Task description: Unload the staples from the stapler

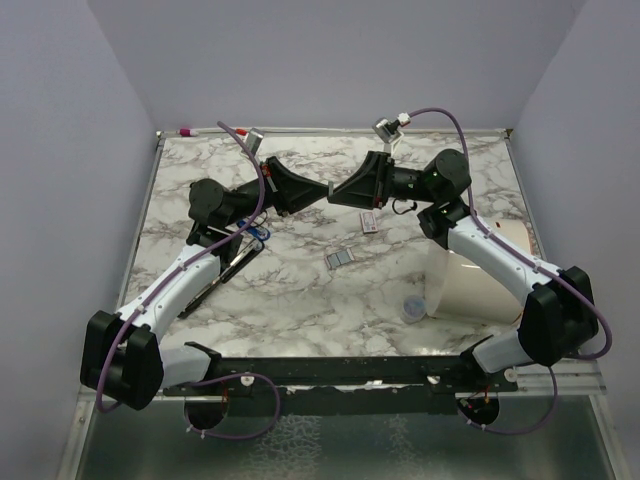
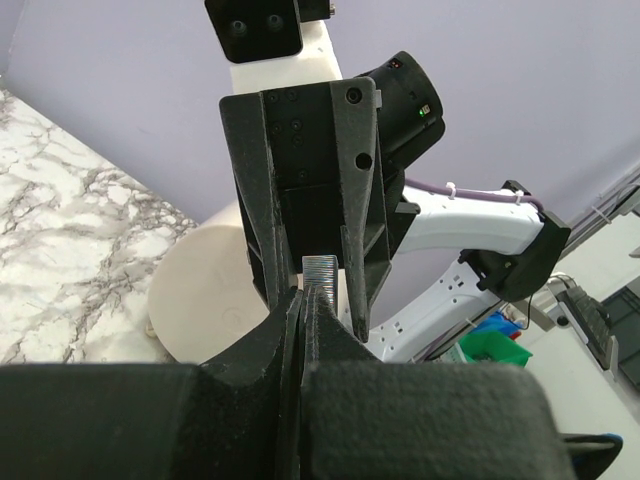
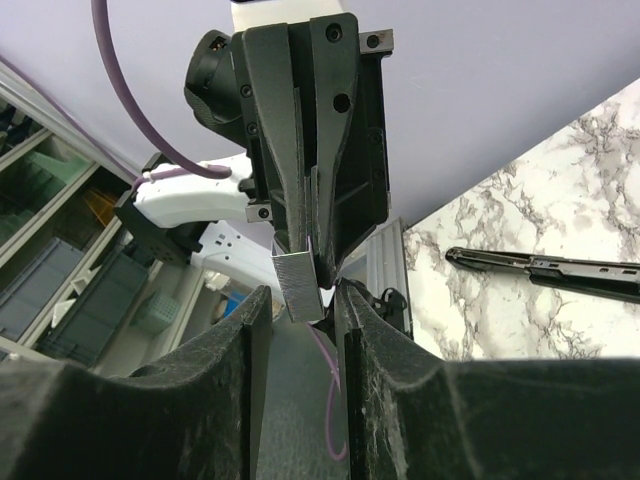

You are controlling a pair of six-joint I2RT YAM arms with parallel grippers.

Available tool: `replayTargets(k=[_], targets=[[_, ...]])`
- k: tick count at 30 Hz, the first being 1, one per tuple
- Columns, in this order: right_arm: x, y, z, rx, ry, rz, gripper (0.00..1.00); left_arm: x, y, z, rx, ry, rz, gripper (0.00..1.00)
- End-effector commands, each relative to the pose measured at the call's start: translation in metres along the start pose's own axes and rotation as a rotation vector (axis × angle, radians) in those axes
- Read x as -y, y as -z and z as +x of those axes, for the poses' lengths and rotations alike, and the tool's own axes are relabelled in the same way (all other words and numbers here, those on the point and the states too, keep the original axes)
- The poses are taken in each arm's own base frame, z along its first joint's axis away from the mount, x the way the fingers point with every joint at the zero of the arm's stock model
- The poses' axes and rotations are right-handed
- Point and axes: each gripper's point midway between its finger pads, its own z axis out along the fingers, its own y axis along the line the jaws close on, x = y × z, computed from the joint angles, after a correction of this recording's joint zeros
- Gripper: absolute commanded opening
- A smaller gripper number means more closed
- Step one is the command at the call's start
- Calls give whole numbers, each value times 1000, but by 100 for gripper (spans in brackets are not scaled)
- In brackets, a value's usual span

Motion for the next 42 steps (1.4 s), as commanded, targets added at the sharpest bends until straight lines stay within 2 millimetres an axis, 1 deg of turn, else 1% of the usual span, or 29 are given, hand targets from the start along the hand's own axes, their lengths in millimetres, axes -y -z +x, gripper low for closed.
replayTargets(k=[1,21,25,32,39,42], targets=[[-12,-2,-9,-2,54,-36,31,2,0,1,-14,-24,17,0],[-10,-2,-10,-5,73,-5,31,2,0,3,-24,-24,16,0],[-10,-1,-9,-7,75,-6,27,1,0,4,-25,-24,14,0],[-13,0,-9,-7,85,-4,26,0,1,4,-24,-22,11,0],[-14,1,-9,-6,96,6,22,-3,1,6,-26,-14,4,0],[-14,1,-9,-8,95,6,22,-4,1,6,-25,-15,2,4]])
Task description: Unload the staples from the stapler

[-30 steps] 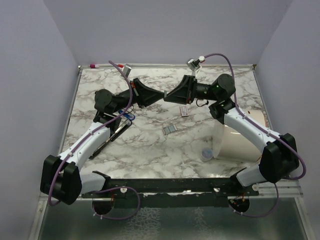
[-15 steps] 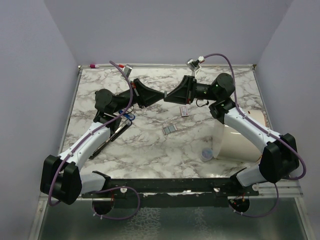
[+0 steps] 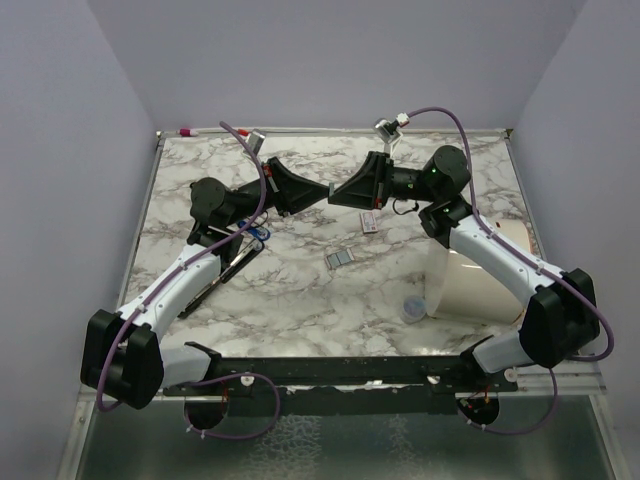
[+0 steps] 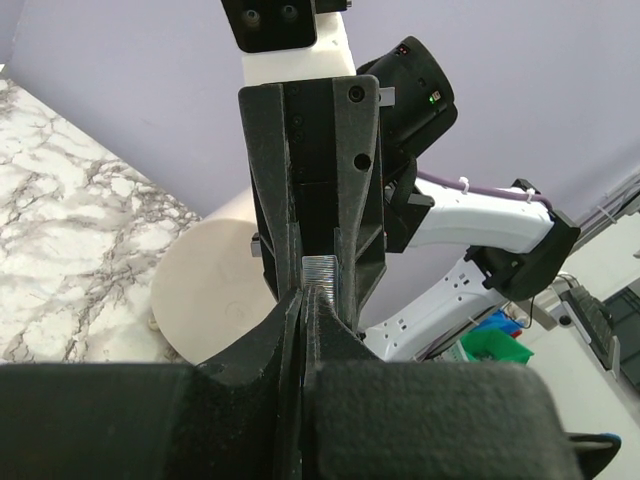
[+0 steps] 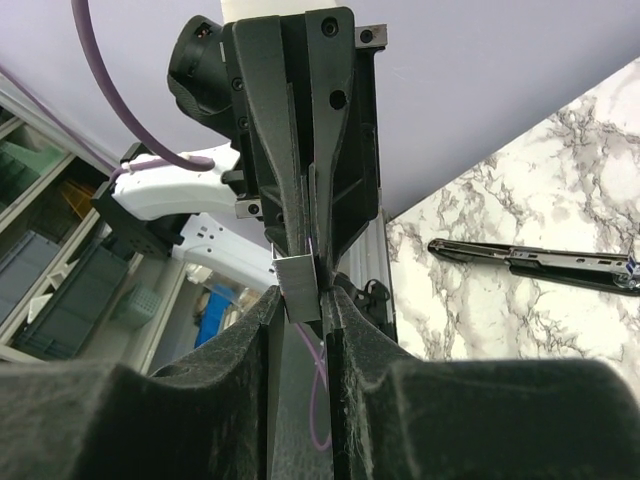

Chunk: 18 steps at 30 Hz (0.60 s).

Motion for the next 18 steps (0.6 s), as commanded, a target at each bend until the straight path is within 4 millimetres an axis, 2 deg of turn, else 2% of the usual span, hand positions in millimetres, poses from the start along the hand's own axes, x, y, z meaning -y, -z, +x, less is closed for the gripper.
replayTargets(k=[1,15,18], targets=[[-19,1,-12,15,67,-23,22,2,1,3,-14,-26,17,5],[-21,2,-12,18,71,-21,18,-1,2,4,-13,-23,4,8],[-20,2,-11,17,71,-19,18,-1,2,4,-14,-26,0,12]])
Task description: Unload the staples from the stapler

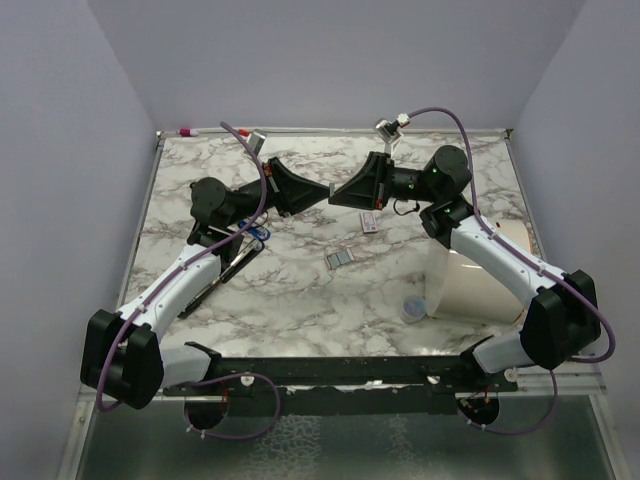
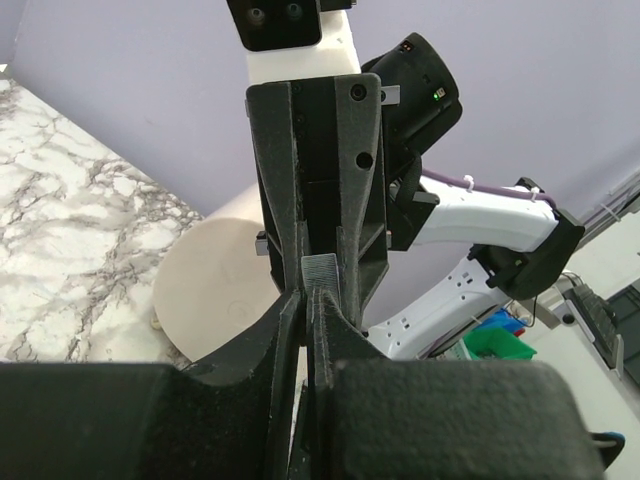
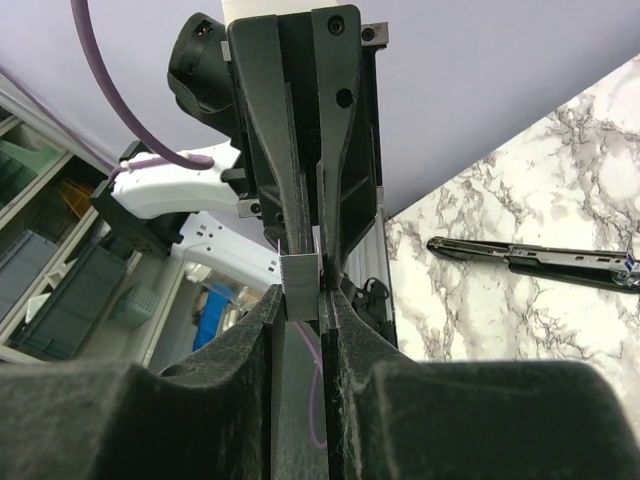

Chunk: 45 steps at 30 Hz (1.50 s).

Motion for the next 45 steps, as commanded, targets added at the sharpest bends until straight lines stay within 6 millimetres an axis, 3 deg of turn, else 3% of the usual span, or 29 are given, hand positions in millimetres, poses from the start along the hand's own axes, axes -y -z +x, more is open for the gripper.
replayTargets(k=[1,14,19,22,25,28,31,34,40,45], targets=[[-19,2,-11,20,68,-22,18,-1,2,4,-13,-19,0,13],[-17,4,-9,23,68,5,15,-7,15,0,21,-45,-72,42],[-6,10,1,7,71,74,16,-26,40,0,69,-18,-177,51],[12,19,16,-24,81,172,17,-48,57,9,79,25,-300,54],[41,34,33,-64,107,330,18,-89,81,35,32,104,-532,56],[66,51,46,-123,147,480,18,-125,99,77,-49,206,-694,56],[84,63,58,-182,161,563,18,-141,92,124,-152,259,-756,56],[94,67,70,-235,144,577,18,-162,86,156,-209,287,-865,54],[112,69,87,-286,107,593,19,-204,86,199,-288,402,-1007,56],[123,71,99,-315,79,600,19,-223,81,214,-311,418,-1029,60]])
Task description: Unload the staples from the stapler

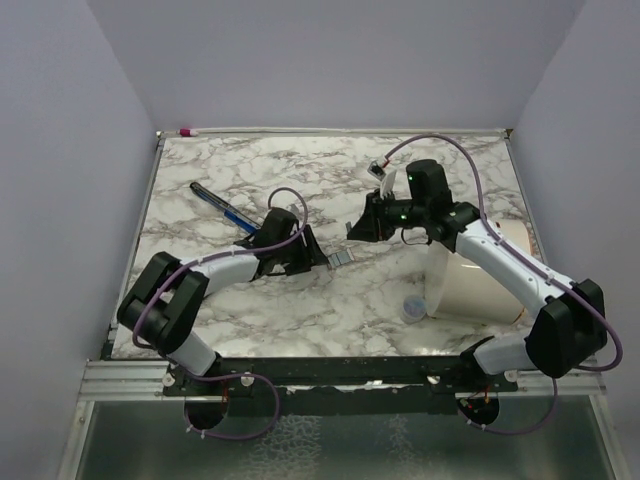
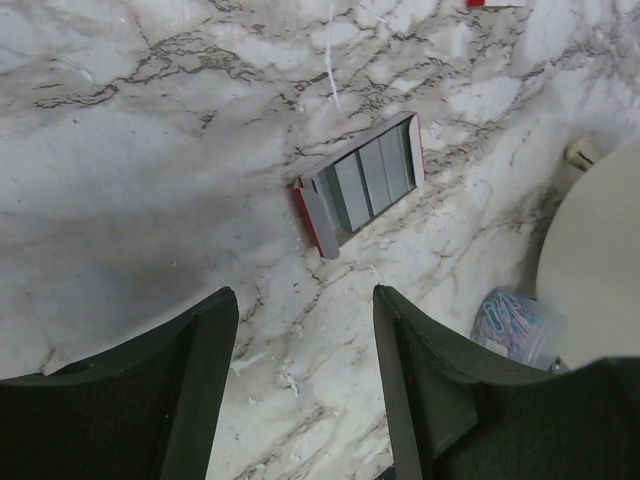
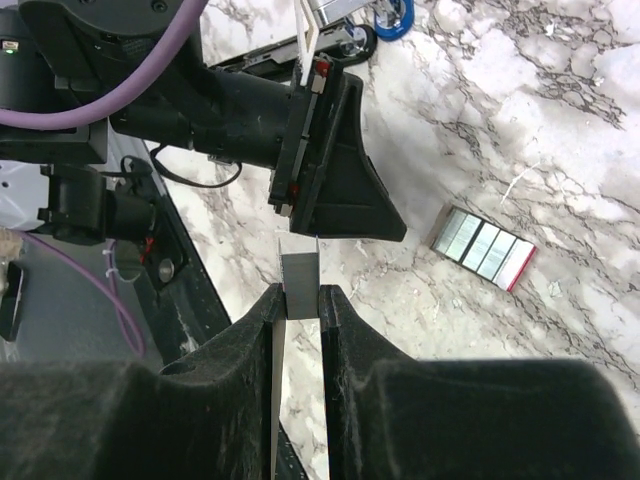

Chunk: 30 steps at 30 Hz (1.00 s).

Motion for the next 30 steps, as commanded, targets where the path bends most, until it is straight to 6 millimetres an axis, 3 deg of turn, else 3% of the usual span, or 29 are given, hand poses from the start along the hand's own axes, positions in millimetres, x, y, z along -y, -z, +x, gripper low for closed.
replayTargets(k=[1,7,16,26,30], targets=[[14,-7,14,-46,3,29,19,8,-15,-15,49,1,-6,59],[24,-21,33,-129,-36,27,19,-2,-28,-9,12,19,-49,59],[35,-49,55,-249,-72,51,19,-17,-31,-1,-31,-13,-110,45],[60,-68,73,-344,-107,133,19,-29,-41,7,-60,-12,-139,51],[67,-70,75,-354,-112,164,19,-40,-42,12,-89,-4,-194,40]])
